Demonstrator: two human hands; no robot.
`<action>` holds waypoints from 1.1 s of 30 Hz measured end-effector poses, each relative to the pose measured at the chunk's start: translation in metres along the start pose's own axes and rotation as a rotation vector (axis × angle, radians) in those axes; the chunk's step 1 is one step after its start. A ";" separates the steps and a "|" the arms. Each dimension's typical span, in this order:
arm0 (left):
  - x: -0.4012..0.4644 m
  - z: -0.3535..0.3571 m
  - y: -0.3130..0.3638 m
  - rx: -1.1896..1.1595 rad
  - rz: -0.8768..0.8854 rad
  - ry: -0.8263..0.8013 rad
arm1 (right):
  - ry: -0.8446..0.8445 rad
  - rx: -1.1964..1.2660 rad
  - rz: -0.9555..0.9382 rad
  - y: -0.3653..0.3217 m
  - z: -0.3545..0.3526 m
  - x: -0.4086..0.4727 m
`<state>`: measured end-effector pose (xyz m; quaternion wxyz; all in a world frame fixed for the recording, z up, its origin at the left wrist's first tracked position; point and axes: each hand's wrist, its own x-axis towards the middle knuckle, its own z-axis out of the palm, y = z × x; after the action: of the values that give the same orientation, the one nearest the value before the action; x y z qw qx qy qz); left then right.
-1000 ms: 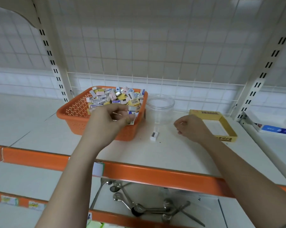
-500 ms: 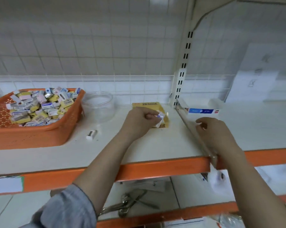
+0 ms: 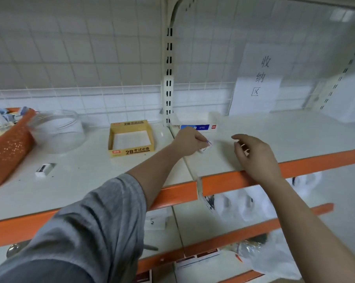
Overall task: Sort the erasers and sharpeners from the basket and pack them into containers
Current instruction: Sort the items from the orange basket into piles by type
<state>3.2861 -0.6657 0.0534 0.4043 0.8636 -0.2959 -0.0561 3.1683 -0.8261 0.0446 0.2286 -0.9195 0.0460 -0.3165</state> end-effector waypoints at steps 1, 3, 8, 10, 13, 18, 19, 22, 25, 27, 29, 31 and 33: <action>0.001 0.003 -0.002 0.034 0.009 -0.008 | -0.008 0.003 -0.012 0.004 -0.001 -0.001; 0.003 0.007 -0.005 0.054 0.018 -0.013 | -0.027 -0.006 -0.032 0.011 -0.002 -0.003; 0.007 0.015 -0.007 0.067 0.037 0.033 | -0.182 -0.025 -0.052 0.018 0.003 -0.004; 0.008 0.016 -0.008 0.085 0.031 0.051 | -0.265 -0.001 -0.049 0.019 0.006 -0.003; 0.010 0.018 -0.009 0.109 0.017 0.055 | -0.278 0.046 -0.034 0.021 0.009 -0.003; 0.014 0.017 -0.009 0.111 0.018 0.046 | -0.274 0.077 -0.018 0.023 0.010 -0.003; 0.014 0.016 -0.009 0.115 0.019 0.048 | -0.275 0.079 -0.017 0.023 0.010 -0.002; 0.013 0.011 -0.009 0.129 0.030 0.041 | -0.282 0.076 -0.008 0.022 0.011 -0.002; 0.004 -0.007 -0.007 0.130 0.060 0.056 | -0.271 0.075 0.010 0.017 0.010 -0.004; -0.006 -0.030 -0.006 0.129 0.074 0.086 | -0.262 0.065 0.011 0.009 0.012 -0.004; -0.023 -0.061 -0.004 0.157 0.087 0.061 | -0.257 0.068 -0.004 -0.006 0.015 -0.004; -0.046 -0.098 -0.005 0.201 0.091 0.012 | -0.248 0.066 -0.029 -0.028 0.022 -0.003; -0.072 -0.138 -0.010 0.238 0.069 0.034 | -0.231 0.066 -0.057 -0.056 0.033 -0.001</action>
<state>3.2777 -0.5293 0.1278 0.3055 0.8956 -0.3231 0.0078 3.1840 -0.7636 0.0464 0.2535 -0.9427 -0.0170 -0.2161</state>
